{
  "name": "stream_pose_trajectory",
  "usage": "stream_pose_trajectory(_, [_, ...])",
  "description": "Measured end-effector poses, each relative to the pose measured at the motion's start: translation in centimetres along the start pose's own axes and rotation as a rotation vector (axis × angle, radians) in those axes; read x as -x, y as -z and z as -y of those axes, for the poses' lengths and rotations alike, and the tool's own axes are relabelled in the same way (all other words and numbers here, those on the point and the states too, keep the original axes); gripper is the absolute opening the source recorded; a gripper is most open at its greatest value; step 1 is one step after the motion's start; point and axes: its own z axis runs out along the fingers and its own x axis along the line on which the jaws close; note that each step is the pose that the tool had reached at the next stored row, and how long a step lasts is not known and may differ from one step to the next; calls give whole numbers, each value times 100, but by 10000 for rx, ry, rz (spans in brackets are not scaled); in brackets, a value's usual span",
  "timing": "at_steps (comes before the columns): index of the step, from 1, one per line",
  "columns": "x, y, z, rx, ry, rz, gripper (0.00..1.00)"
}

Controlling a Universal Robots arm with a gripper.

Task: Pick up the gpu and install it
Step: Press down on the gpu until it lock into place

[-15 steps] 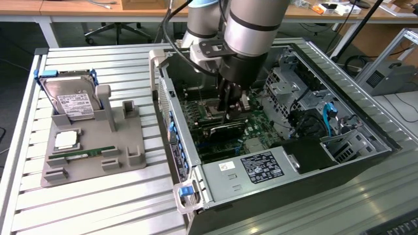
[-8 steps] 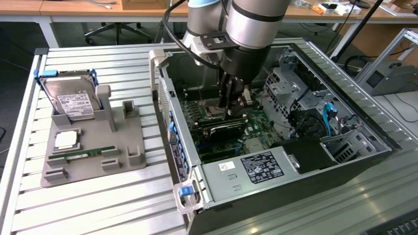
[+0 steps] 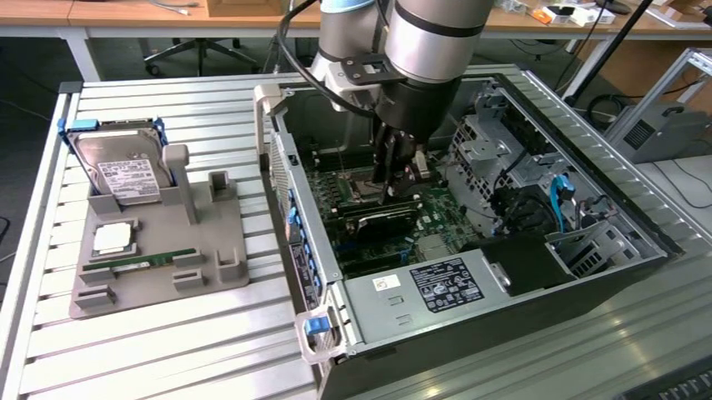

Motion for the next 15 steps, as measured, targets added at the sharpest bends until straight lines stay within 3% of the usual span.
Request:
stream_pose_trajectory(4, [0,0,0,0,0,0,39])
stream_pose_trajectory(9, [0,0,0,0,0,0,11])
stream_pose_trajectory(15, [0,-5,0,0,0,-1,11])
